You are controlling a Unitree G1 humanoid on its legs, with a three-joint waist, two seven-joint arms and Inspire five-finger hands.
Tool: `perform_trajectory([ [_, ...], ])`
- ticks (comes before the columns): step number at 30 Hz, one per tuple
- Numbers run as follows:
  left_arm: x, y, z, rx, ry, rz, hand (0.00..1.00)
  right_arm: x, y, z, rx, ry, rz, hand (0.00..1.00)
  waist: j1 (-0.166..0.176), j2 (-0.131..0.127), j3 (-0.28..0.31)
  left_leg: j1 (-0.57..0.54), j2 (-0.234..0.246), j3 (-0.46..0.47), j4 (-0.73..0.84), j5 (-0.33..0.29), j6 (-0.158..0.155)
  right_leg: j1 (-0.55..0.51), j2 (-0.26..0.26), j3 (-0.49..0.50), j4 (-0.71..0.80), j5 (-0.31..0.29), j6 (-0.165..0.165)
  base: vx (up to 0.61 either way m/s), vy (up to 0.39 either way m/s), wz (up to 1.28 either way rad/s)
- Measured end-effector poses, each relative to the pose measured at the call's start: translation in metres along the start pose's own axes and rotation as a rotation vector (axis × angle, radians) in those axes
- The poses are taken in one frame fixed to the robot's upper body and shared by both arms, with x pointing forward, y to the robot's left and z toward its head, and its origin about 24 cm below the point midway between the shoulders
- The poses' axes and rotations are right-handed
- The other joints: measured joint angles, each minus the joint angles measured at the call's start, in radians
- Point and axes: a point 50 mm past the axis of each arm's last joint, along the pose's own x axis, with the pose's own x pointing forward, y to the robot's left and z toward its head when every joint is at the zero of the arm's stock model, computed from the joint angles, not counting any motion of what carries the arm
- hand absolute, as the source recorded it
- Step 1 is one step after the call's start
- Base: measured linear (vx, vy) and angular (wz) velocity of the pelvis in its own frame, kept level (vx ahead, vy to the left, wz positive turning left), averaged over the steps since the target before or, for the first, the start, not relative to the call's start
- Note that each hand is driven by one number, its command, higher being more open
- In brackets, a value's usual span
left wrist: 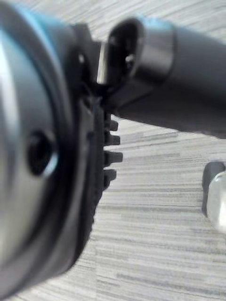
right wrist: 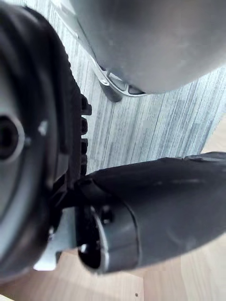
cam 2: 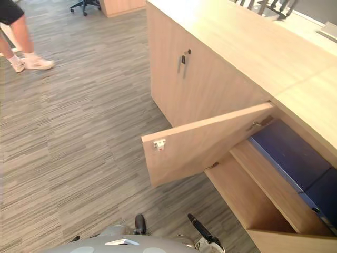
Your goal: Walk over to the cabinet, pick up the folder, carry it to the office cabinet, place the folder inside the office cabinet, then close the office cabinet door
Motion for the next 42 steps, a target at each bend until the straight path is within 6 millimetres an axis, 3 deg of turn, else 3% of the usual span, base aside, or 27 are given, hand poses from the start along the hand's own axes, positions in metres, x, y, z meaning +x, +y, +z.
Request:
perform_trajectory([
  [2, 0.001, 0.000, 0.004, 0.047, -0.011, -0.009, 1.00, 0.000, 0.008, 0.001, -0.001, -0.005, 0.021, 1.00, -0.006, -0.005, -0.003, 0.030, -0.002, -0.023, -0.114, 0.068, -0.010, -0.054, 0.020, 0.027, -0.048, 0.015, 0.005, -0.04, -0.028, 0.34],
  [4, 0.001, 0.002, 0.005, 0.059, -0.009, -0.007, 1.00, 0.000, 0.010, 0.001, 0.016, -0.002, 0.022, 1.00, -0.008, -0.020, 0.003, 0.040, -0.003, -0.032, -0.120, 0.073, -0.019, -0.067, 0.021, 0.052, -0.059, 0.050, 0.013, -0.04, -0.039, 0.10],
  [10, 0.000, -0.003, -0.006, 0.069, 0.026, -0.019, 1.00, 0.001, 0.002, 0.005, 0.057, -0.009, 0.000, 1.00, -0.009, 0.013, 0.002, 0.052, 0.010, 0.016, -0.122, 0.073, -0.028, -0.065, 0.032, 0.085, -0.085, 0.047, 0.014, -0.04, -0.032, -0.23],
  [15, 0.001, -0.003, 0.002, 0.081, -0.006, -0.020, 1.00, 0.000, -0.002, 0.001, 0.060, 0.000, -0.009, 1.00, -0.007, 0.003, 0.003, 0.067, 0.016, 0.043, -0.122, 0.061, -0.044, -0.051, 0.039, 0.107, -0.105, 0.055, 0.015, 0.01, 0.009, -0.13],
  [18, 0.001, -0.009, 0.027, 0.113, -0.111, -0.048, 1.00, 0.000, -0.001, 0.001, 0.058, 0.002, -0.008, 1.00, -0.007, -0.004, 0.006, 0.065, 0.017, 0.053, -0.122, 0.058, -0.046, -0.051, 0.042, 0.121, -0.120, 0.064, 0.015, 0.03, 0.012, -0.09],
  [20, -0.005, -0.021, 0.057, 0.143, -0.244, -0.092, 1.00, 0.000, -0.002, -0.001, 0.055, 0.005, -0.009, 1.00, -0.006, -0.012, 0.009, 0.065, 0.017, 0.061, -0.122, 0.052, -0.048, -0.053, 0.043, 0.132, -0.123, 0.066, 0.016, 0.04, 0.013, -0.14],
  [22, -0.020, -0.040, 0.108, 0.175, -0.461, -0.192, 1.00, 0.000, -0.003, -0.001, 0.026, 0.004, -0.010, 1.00, -0.007, -0.015, 0.007, 0.067, 0.017, 0.083, -0.122, 0.038, -0.049, -0.058, 0.042, 0.150, -0.129, 0.068, 0.017, 0.05, 0.028, -0.28],
  [23, -0.023, -0.044, 0.120, 0.182, -0.508, -0.208, 1.00, 0.000, -0.003, -0.001, 0.027, 0.005, -0.009, 1.00, -0.008, -0.016, 0.006, 0.067, 0.017, 0.088, -0.122, 0.035, -0.050, -0.061, 0.042, 0.158, -0.130, 0.069, 0.016, 0.07, 0.031, -0.34],
  [25, -0.033, -0.051, 0.167, 0.251, -0.656, -0.221, 1.00, 0.000, -0.007, -0.004, 0.027, 0.018, -0.002, 1.00, -0.022, -0.015, -0.004, 0.069, 0.018, 0.111, -0.122, 0.025, -0.053, -0.066, 0.043, 0.183, -0.131, 0.074, 0.015, 0.08, 0.018, -0.34],
  [32, -0.062, -0.044, 0.267, 0.598, -0.904, -0.059, 1.00, -0.004, -0.024, -0.024, 0.070, 0.098, -0.006, 1.00, -0.064, -0.012, -0.008, 0.096, 0.037, 0.164, -0.118, 0.015, -0.058, -0.063, 0.068, 0.216, -0.129, 0.080, 0.004, 0.10, -0.019, -0.25],
  [36, -0.076, -0.058, 0.302, 0.853, -0.989, 0.019, 1.00, -0.005, -0.035, -0.027, -0.062, 0.113, 0.004, 1.00, -0.075, 0.003, -0.011, 0.122, 0.078, 0.195, -0.117, 0.011, -0.068, -0.073, 0.101, 0.225, -0.090, 0.098, -0.024, 0.06, -0.054, -0.24],
  [39, -0.083, -0.077, 0.310, 0.979, -1.034, 0.027, 1.00, -0.004, -0.035, -0.024, -0.112, 0.100, 0.020, 1.00, -0.092, 0.010, -0.013, 0.117, 0.095, 0.218, -0.117, 0.008, -0.082, -0.098, 0.116, 0.245, -0.077, 0.105, -0.033, 0.02, -0.049, -0.29],
  [42, -0.085, -0.098, 0.305, 1.113, -1.062, 0.005, 1.00, -0.004, -0.036, -0.023, -0.118, 0.095, 0.028, 1.00, -0.113, 0.014, -0.011, 0.117, 0.099, 0.242, -0.117, 0.009, -0.086, -0.108, 0.121, 0.254, -0.078, 0.105, -0.033, -0.01, -0.061, -0.28],
])
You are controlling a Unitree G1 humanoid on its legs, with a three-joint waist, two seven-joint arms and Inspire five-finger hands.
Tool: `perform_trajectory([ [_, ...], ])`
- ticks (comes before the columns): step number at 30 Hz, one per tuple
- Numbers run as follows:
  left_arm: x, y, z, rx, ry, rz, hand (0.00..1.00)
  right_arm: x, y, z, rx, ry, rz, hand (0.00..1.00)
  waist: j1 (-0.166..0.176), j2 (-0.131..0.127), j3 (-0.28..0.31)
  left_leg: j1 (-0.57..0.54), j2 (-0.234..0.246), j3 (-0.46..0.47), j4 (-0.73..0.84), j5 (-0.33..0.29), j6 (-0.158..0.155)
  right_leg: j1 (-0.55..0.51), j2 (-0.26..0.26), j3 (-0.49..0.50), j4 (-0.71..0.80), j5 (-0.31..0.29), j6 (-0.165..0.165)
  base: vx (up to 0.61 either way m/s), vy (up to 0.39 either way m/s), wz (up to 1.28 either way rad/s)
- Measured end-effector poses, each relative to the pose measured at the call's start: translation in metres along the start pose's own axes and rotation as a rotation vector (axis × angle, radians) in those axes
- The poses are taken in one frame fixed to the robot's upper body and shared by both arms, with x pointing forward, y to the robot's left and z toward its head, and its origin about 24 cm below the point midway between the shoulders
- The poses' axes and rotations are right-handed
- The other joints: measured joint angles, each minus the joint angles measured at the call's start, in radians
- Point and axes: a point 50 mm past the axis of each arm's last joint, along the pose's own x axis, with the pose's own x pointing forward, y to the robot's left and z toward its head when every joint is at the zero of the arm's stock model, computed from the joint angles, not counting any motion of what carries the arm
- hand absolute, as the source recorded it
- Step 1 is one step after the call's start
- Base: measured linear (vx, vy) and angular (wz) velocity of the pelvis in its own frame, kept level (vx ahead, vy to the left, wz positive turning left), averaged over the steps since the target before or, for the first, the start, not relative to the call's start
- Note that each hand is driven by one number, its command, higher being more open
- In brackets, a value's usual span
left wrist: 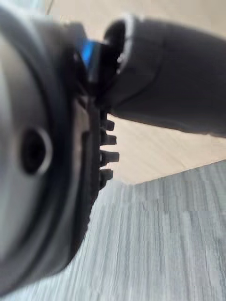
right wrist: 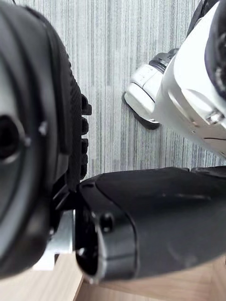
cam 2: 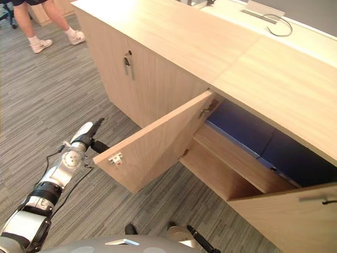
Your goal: Walk over to the cabinet, pick up the folder, carry it to the office cabinet, place the folder inside the office cabinet, then close the office cabinet door
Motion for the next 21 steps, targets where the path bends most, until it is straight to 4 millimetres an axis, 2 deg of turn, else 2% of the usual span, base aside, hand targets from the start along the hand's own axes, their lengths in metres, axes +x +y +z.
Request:
perform_trajectory([
  [1, 0.001, -0.008, 0.007, 0.039, -0.032, -0.028, 1.00, 0.000, -0.001, 0.000, 0.005, 0.001, 0.001, 1.00, -0.012, 0.003, 0.002, 0.000, 0.003, 0.002, 0.000, 0.001, -0.002, -0.003, 0.002, 0.003, 0.001, 0.000, 0.000, -0.03, -0.056, -0.19],
  [3, 0.001, -0.021, 0.020, 0.083, -0.090, -0.074, 1.00, -0.001, -0.004, -0.003, 0.012, 0.008, -0.007, 1.00, -0.012, 0.004, 0.002, -0.002, 0.006, 0.018, 0.000, 0.001, -0.003, -0.015, 0.007, 0.018, 0.005, 0.000, 0.000, -0.04, -0.052, -0.25],
  [6, -0.002, -0.034, 0.026, 0.164, -0.139, -0.130, 1.00, -0.002, -0.011, -0.010, 0.000, 0.019, -0.022, 1.00, -0.020, 0.007, 0.004, -0.009, 0.009, 0.027, -0.001, 0.003, -0.006, -0.031, 0.009, 0.022, 0.010, 0.000, 0.000, -0.06, -0.053, -0.16],
  [8, -0.007, -0.052, 0.033, 0.194, -0.182, -0.191, 1.00, -0.003, -0.015, -0.010, -0.067, 0.013, -0.025, 1.00, -0.024, 0.003, 0.007, -0.017, 0.008, 0.027, -0.001, 0.005, -0.007, -0.041, 0.008, 0.026, 0.013, 0.001, 0.001, -0.08, -0.032, -0.04],
  [13, -0.018, -0.074, 0.047, 0.186, -0.261, -0.262, 1.00, -0.005, -0.023, -0.010, -0.229, 0.006, -0.029, 1.00, -0.031, -0.013, 0.017, -0.022, 0.000, 0.027, -0.004, 0.010, -0.004, -0.049, 0.001, 0.024, 0.006, 0.000, 0.002, -0.09, -0.015, -0.01],
  [15, -0.022, -0.086, 0.054, 0.173, -0.293, -0.306, 1.00, -0.007, -0.029, -0.020, -0.255, 0.035, -0.037, 1.00, -0.031, -0.010, 0.019, -0.037, -0.005, 0.020, -0.004, 0.015, -0.007, -0.055, -0.006, 0.013, -0.008, 0.000, 0.002, -0.06, -0.022, 0.07],
  [21, -0.036, -0.113, 0.052, 0.134, -0.294, -0.409, 1.00, -0.015, -0.032, -0.058, -0.231, 0.172, -0.037, 1.00, -0.037, -0.009, 0.018, -0.039, -0.008, 0.018, -0.004, 0.023, 0.004, -0.056, -0.008, 0.010, -0.009, 0.000, 0.004, -0.01, -0.004, 0.00],
])
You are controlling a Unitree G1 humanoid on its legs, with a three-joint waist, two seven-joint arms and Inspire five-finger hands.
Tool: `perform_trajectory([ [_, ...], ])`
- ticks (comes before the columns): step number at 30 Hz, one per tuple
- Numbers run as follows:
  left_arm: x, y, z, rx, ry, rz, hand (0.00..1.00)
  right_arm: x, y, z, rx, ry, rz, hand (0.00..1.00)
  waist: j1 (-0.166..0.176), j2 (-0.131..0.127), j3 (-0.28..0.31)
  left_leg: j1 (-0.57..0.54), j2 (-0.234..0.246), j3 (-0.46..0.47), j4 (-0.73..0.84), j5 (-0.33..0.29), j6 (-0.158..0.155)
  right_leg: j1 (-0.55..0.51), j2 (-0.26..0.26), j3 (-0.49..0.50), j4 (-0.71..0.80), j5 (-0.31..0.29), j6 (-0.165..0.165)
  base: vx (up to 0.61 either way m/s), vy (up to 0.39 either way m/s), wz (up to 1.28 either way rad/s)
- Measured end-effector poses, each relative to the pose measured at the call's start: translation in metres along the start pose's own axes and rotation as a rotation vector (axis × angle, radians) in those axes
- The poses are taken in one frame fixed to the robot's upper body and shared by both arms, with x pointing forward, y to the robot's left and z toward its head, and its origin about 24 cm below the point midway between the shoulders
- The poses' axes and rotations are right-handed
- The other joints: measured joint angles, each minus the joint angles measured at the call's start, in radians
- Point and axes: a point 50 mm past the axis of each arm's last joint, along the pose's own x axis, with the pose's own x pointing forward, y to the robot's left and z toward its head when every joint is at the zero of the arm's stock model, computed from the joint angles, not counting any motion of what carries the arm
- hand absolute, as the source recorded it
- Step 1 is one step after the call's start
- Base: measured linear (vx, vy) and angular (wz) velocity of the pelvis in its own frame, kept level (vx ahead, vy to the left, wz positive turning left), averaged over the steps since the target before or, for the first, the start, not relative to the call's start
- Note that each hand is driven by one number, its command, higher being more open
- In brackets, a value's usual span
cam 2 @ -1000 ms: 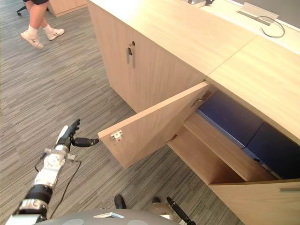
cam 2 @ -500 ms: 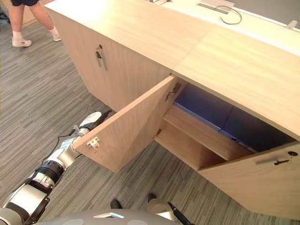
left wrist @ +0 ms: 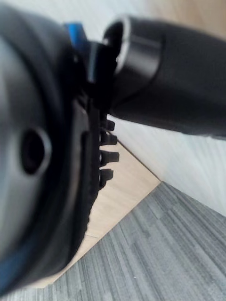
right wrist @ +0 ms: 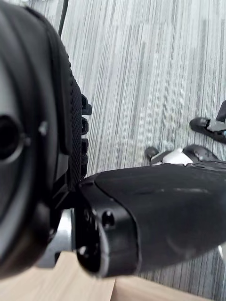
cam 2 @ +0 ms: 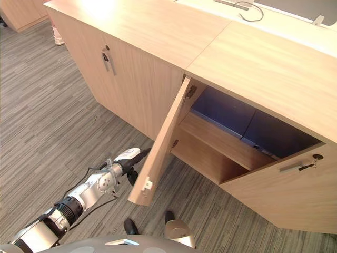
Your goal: Walk over to the cabinet, pick up the folder, carry it to the office cabinet, place the folder inside the office cabinet, then close the office cabinet door
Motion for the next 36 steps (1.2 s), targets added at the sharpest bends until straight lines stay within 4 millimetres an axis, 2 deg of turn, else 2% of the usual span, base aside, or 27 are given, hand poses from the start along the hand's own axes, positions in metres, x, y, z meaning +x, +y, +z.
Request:
perform_trajectory([
  [6, 0.001, -0.005, 0.002, -0.028, 0.000, -0.010, 1.00, -0.001, 0.009, -0.005, -0.022, 0.004, 0.020, 1.00, -0.020, 0.000, 0.000, -0.019, -0.009, -0.040, 0.009, 0.005, 0.009, 0.014, -0.011, -0.035, -0.010, 0.003, 0.007, 0.03, 0.009, 0.21],
  [8, 0.003, -0.007, 0.001, -0.040, 0.010, -0.009, 1.00, -0.001, 0.012, -0.004, -0.017, -0.003, 0.027, 1.00, -0.024, -0.006, 0.003, -0.065, 0.000, -0.058, 0.105, -0.036, 0.014, 0.011, -0.018, -0.037, -0.007, 0.004, 0.008, 0.02, -0.012, 0.19],
  [9, 0.004, -0.008, 0.001, -0.065, 0.017, -0.003, 1.00, -0.001, 0.012, -0.004, -0.002, -0.004, 0.028, 1.00, -0.017, -0.008, 0.012, -0.119, 0.012, -0.116, 0.232, -0.082, 0.022, 0.008, -0.019, -0.031, 0.000, 0.005, 0.008, 0.02, -0.073, -0.03],
  [10, 0.005, -0.008, 0.002, -0.100, 0.026, 0.008, 1.00, -0.001, 0.012, -0.004, 0.015, -0.005, 0.026, 1.00, -0.003, -0.009, 0.023, -0.163, 0.015, -0.219, 0.337, -0.112, 0.026, 0.011, -0.013, -0.011, 0.013, 0.006, 0.008, 0.02, -0.074, -0.22],
  [11, 0.005, -0.007, 0.003, -0.114, 0.027, 0.016, 1.00, -0.001, 0.012, -0.003, 0.013, -0.007, 0.022, 1.00, 0.005, -0.008, 0.029, -0.179, 0.014, -0.272, 0.379, -0.131, 0.019, 0.010, -0.011, 0.005, 0.020, 0.006, 0.009, 0.00, 0.006, -0.61],
  [12, 0.003, -0.008, 0.004, -0.153, 0.030, 0.042, 1.00, 0.000, 0.008, 0.001, -0.021, -0.018, 0.005, 1.00, 0.014, 0.005, 0.035, -0.184, 0.015, -0.396, 0.414, -0.180, -0.002, 0.004, 0.002, 0.038, 0.029, 0.008, 0.012, -0.03, 0.122, -1.01],
  [13, 0.001, -0.008, 0.005, -0.190, 0.030, 0.069, 1.00, 0.000, 0.006, 0.008, -0.042, -0.044, -0.002, 1.00, 0.021, 0.022, 0.038, -0.162, 0.029, -0.438, 0.415, -0.230, -0.024, -0.002, 0.022, 0.083, 0.037, 0.009, 0.015, -0.05, 0.151, -1.13],
  [16, -0.005, -0.008, 0.009, -0.222, 0.006, 0.095, 1.00, -0.002, 0.013, 0.016, -0.101, -0.092, 0.019, 1.00, 0.025, 0.001, 0.051, -0.133, 0.042, -0.334, 0.432, -0.253, -0.010, -0.028, 0.025, 0.179, 0.063, 0.021, 0.035, -0.12, 0.145, -1.19],
  [17, -0.009, -0.007, 0.014, -0.232, -0.019, 0.111, 1.00, -0.002, 0.014, 0.018, -0.109, -0.104, 0.021, 1.00, 0.031, -0.006, 0.050, -0.131, 0.047, -0.275, 0.441, -0.272, -0.005, -0.061, 0.029, 0.237, 0.079, 0.025, 0.044, -0.16, 0.150, -1.33],
  [18, -0.012, -0.006, 0.019, -0.246, -0.044, 0.128, 1.00, -0.003, 0.014, 0.017, -0.107, -0.105, 0.021, 1.00, 0.034, -0.012, 0.048, -0.130, 0.048, -0.220, 0.440, -0.282, 0.004, -0.088, 0.018, 0.253, 0.083, 0.020, 0.054, -0.16, 0.139, -1.26],
  [19, -0.014, -0.006, 0.021, -0.261, -0.055, 0.134, 1.00, -0.003, 0.013, 0.017, -0.108, -0.108, 0.020, 1.00, 0.033, -0.015, 0.047, -0.128, 0.049, -0.195, 0.439, -0.282, 0.009, -0.099, 0.006, 0.227, 0.087, 0.018, 0.052, -0.14, 0.128, -1.23],
  [21, -0.025, -0.010, 0.014, -0.339, -0.024, 0.167, 1.00, -0.005, 0.006, -0.001, -0.135, -0.059, 0.000, 1.00, 0.044, -0.017, 0.047, -0.111, 0.073, -0.100, 0.464, -0.298, 0.027, -0.130, -0.084, 0.023, 0.158, 0.015, 0.039, -0.09, 0.113, -1.22],
  [23, -0.033, -0.014, 0.003, -0.381, 0.023, 0.183, 1.00, -0.007, 0.003, -0.021, -0.124, 0.012, -0.004, 1.00, 0.054, -0.014, 0.036, -0.095, 0.106, -0.049, 0.483, -0.317, 0.018, -0.128, -0.119, -0.089, 0.251, -0.011, -0.002, -0.03, 0.028, -0.92],
  [24, -0.037, -0.016, -0.004, -0.422, 0.049, 0.195, 1.00, -0.009, 0.003, -0.033, -0.117, 0.052, -0.001, 1.00, 0.061, -0.004, 0.022, -0.088, 0.128, -0.024, 0.484, -0.319, 0.006, -0.112, -0.128, -0.137, 0.278, -0.021, -0.011, 0.04, -0.039, -0.75],
  [25, -0.039, -0.016, -0.007, -0.448, 0.058, 0.204, 1.00, -0.009, 0.004, -0.036, -0.115, 0.063, 0.002, 1.00, 0.061, -0.006, 0.021, -0.079, 0.136, -0.011, 0.484, -0.318, -0.001, -0.099, -0.129, -0.150, 0.269, -0.025, -0.011, 0.07, -0.083, -0.76],
  [26, -0.042, -0.017, -0.013, -0.469, 0.082, 0.216, 1.00, -0.009, 0.004, -0.039, -0.136, 0.076, 0.008, 1.00, 0.061, -0.019, 0.012, -0.071, 0.145, 0.010, 0.486, -0.320, -0.014, -0.078, -0.128, -0.177, 0.233, -0.034, 0.003, 0.05, -0.124, -0.61],
  [27, -0.044, -0.018, -0.019, -0.486, 0.107, 0.224, 1.00, -0.009, 0.001, -0.039, -0.137, 0.077, -0.002, 1.00, 0.056, -0.010, 0.011, -0.065, 0.150, 0.020, 0.483, -0.319, -0.029, -0.079, -0.120, -0.188, 0.208, -0.035, 0.019, 0.02, -0.128, -0.48],
  [29, -0.045, -0.027, -0.022, -0.547, 0.133, 0.219, 1.00, -0.009, -0.006, -0.040, -0.143, 0.081, -0.023, 1.00, 0.046, 0.007, -0.006, -0.063, 0.146, 0.025, 0.444, -0.307, -0.044, -0.079, -0.101, -0.181, 0.165, -0.024, 0.029, 0.04, -0.108, -0.22],
  [31, -0.046, -0.038, -0.021, -0.587, 0.146, 0.199, 1.00, -0.008, -0.012, -0.033, -0.169, 0.067, -0.034, 1.00, 0.049, 0.037, -0.029, -0.060, 0.142, 0.042, 0.398, -0.278, -0.052, -0.073, -0.067, -0.156, 0.084, 0.020, 0.030, 0.09, -0.079, -0.32],
  [32, -0.046, -0.040, -0.021, -0.593, 0.148, 0.198, 1.00, -0.007, -0.012, -0.029, -0.174, 0.057, -0.034, 1.00, 0.050, 0.041, -0.032, -0.060, 0.141, 0.044, 0.386, -0.271, -0.053, -0.068, -0.058, -0.152, 0.050, 0.039, 0.029, 0.08, -0.073, -0.42],
  [34, -0.048, -0.041, -0.023, -0.607, 0.158, 0.208, 1.00, -0.005, -0.005, -0.018, -0.211, 0.021, -0.020, 1.00, 0.062, 0.041, -0.035, -0.059, 0.142, 0.049, 0.356, -0.254, -0.054, -0.023, -0.024, -0.126, -0.092, 0.123, 0.023, 0.09, -0.077, -0.47],
  [35, -0.048, -0.041, -0.023, -0.610, 0.159, 0.209, 1.00, -0.004, -0.003, -0.016, -0.219, 0.013, -0.016, 1.00, 0.062, 0.038, -0.035, -0.059, 0.141, 0.050, 0.352, -0.253, -0.055, -0.016, -0.020, -0.119, -0.115, 0.136, 0.022, 0.09, -0.064, -0.35],
  [36, -0.048, -0.041, -0.023, -0.626, 0.160, 0.213, 1.00, -0.004, 0.000, -0.014, -0.227, 0.008, -0.008, 1.00, 0.058, 0.026, -0.033, -0.057, 0.140, 0.052, 0.348, -0.250, -0.057, -0.007, -0.016, -0.113, -0.144, 0.151, 0.019, 0.06, -0.039, -0.24],
])
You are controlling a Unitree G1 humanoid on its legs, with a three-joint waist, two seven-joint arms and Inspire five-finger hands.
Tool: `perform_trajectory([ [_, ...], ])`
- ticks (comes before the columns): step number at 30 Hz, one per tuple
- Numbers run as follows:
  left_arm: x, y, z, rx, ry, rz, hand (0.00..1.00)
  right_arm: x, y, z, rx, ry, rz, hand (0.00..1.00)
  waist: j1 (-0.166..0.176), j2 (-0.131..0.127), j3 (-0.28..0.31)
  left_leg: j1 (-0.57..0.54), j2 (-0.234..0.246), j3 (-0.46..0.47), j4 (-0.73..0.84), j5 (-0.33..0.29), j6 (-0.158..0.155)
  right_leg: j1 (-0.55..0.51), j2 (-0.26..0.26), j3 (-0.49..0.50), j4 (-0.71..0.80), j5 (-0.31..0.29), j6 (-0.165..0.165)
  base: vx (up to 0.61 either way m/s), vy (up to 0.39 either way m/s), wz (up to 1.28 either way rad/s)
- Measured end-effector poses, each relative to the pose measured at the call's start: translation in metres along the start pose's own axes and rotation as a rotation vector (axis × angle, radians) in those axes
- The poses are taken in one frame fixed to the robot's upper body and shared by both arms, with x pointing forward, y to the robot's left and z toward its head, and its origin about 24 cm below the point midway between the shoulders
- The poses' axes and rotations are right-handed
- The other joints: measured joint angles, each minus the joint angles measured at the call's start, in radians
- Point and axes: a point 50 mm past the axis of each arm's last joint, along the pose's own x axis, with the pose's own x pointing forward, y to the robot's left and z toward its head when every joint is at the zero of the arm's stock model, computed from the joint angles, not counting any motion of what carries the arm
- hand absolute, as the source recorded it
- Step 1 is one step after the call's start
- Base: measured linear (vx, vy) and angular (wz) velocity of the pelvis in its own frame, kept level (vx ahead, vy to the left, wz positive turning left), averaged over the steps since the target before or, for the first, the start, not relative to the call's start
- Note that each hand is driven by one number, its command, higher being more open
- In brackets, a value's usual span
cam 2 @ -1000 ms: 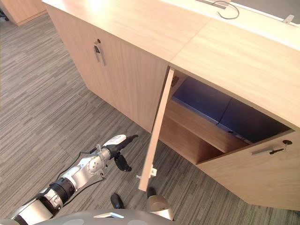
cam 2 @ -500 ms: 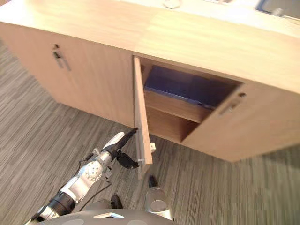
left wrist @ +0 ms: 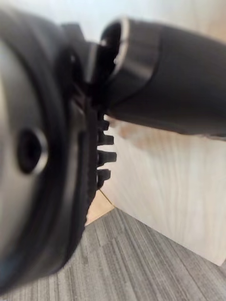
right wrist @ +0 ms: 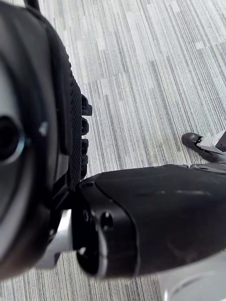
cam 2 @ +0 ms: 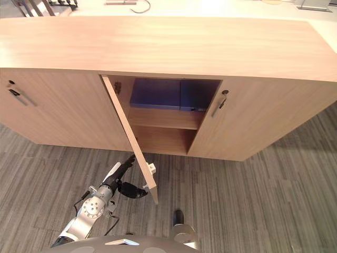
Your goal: Walk over to the cabinet, pick up the folder, carry it to the office cabinet, place the folder inside the office cabinet, then close the office cabinet door
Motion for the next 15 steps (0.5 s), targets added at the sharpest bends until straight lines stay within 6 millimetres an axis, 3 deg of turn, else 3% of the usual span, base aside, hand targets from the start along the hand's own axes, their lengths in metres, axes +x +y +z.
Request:
perform_trajectory([
  [3, 0.000, -0.002, -0.002, -0.017, 0.008, -0.007, 1.00, 0.001, 0.003, -0.001, -0.007, 0.011, 0.000, 1.00, -0.002, -0.017, -0.003, 0.020, -0.003, -0.002, -0.008, 0.000, 0.000, 0.018, 0.005, 0.015, -0.021, 0.007, -0.002, 0.04, -0.021, -0.19],
  [7, 0.002, -0.006, 0.001, -0.002, -0.005, -0.028, 1.00, 0.001, 0.005, -0.001, -0.026, 0.007, -0.002, 1.00, -0.006, -0.017, -0.003, 0.049, -0.015, 0.007, -0.033, 0.000, 0.000, 0.023, 0.004, 0.044, -0.027, 0.014, -0.002, 0.00, 0.010, -0.20],
  [15, 0.033, 0.011, 0.022, 0.134, -0.035, -0.015, 1.00, 0.000, 0.007, -0.002, -0.059, 0.001, 0.001, 1.00, -0.056, -0.017, -0.003, 0.064, -0.033, 0.042, -0.036, -0.001, -0.002, -0.005, -0.003, 0.113, -0.029, 0.046, 0.002, -0.09, 0.003, -0.23],
])
